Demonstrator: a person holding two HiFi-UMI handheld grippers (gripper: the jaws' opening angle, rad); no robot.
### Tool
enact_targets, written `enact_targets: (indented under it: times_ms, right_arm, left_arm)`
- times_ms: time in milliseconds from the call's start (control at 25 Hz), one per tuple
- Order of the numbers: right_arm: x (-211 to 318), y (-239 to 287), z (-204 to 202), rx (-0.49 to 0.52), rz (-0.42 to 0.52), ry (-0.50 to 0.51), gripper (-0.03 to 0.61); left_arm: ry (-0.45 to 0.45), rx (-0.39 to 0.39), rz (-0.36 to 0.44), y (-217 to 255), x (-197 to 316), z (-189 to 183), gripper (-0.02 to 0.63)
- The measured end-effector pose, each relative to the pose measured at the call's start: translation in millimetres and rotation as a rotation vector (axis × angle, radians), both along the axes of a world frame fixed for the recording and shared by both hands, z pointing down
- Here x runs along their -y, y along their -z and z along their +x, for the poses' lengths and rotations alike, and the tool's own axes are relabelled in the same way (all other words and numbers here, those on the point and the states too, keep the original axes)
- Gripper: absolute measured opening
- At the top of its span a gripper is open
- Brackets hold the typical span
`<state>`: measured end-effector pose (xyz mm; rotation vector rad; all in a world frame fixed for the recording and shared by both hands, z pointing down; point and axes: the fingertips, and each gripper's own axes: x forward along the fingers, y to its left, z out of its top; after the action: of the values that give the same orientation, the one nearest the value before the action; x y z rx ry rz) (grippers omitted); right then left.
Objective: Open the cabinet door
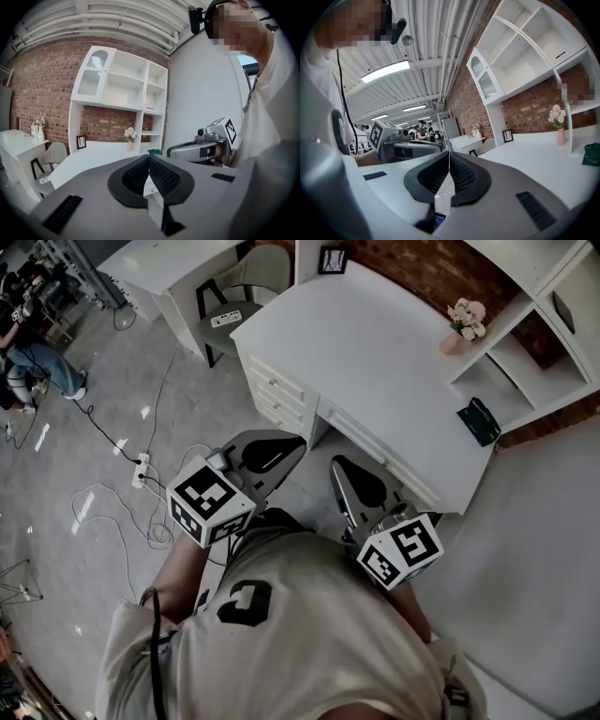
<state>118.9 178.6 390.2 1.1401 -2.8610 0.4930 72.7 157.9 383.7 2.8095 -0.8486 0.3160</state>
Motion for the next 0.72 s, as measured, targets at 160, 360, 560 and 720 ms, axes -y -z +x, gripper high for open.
enact_targets:
  times_ms: [160, 360, 560, 720]
  right_arm:
    - [-1.6, -4.8, 18.1, 0.014, -0.027, -0.045, 0.028]
    - [3.3, -15.4, 24.4, 0.040, -0.075, -0.071, 0.028]
    - [8.3, -26.9, 17.0, 0.037, -0.112, -0.051, 0.028]
    - [21.1, -30.3, 6.2, 0.032, -0.135, -0.047, 0.028]
  left_arm:
    - [-0.045, 0.019, -0.031, -7.9, -7.7, 20.7, 0.017]
    - [-0.056, 0.038, -0.029, -11.2, -3.4, 30.9, 0.017]
    - [-0.040, 0.047, -0.057, -23.7, 3.2, 22.6, 0.017]
    - [-0.062, 0.044, -0.074, -26.4, 14.4, 13.5, 0.017]
